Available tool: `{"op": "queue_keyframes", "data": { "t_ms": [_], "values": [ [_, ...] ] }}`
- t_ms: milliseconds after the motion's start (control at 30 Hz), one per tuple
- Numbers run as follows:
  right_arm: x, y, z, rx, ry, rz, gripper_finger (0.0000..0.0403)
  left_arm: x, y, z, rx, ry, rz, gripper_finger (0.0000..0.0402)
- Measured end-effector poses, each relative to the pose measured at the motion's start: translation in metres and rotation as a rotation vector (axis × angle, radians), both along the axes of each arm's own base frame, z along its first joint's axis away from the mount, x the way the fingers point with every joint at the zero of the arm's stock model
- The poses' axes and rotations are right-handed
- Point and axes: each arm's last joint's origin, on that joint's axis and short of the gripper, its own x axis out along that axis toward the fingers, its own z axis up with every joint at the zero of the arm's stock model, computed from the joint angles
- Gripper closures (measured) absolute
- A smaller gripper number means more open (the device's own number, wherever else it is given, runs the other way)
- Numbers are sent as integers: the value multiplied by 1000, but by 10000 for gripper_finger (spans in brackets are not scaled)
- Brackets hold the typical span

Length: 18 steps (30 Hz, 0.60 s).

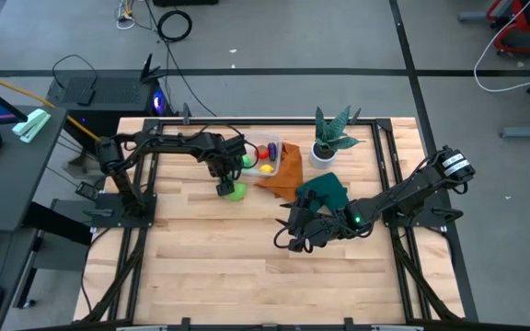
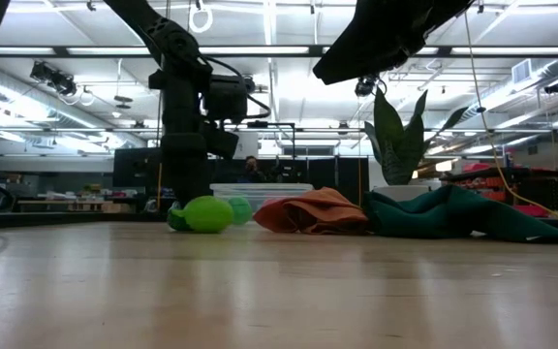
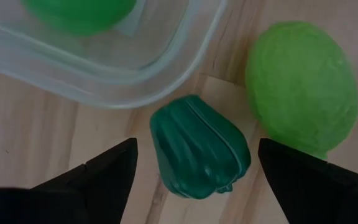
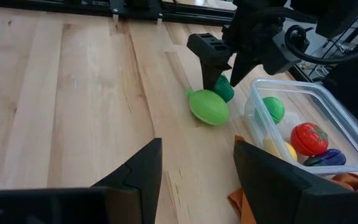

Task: Pick and placing Produce into tupperware
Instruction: Put the green bell pepper into the transparent container

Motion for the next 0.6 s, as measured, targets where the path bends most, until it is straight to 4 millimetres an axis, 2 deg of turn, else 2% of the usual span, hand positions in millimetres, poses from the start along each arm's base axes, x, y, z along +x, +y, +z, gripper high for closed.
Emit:
{"op": "queue_keyframes", "data": {
  "t_ms": [233, 600],
  "values": [
    [0, 0, 0, 1, -1, -1, 239, 0, 0, 0, -10, -3, 3, 84],
    [0, 0, 0, 1, -1, -1, 239, 0, 0, 0, -19, -3, 30, 90]
  ]
}}
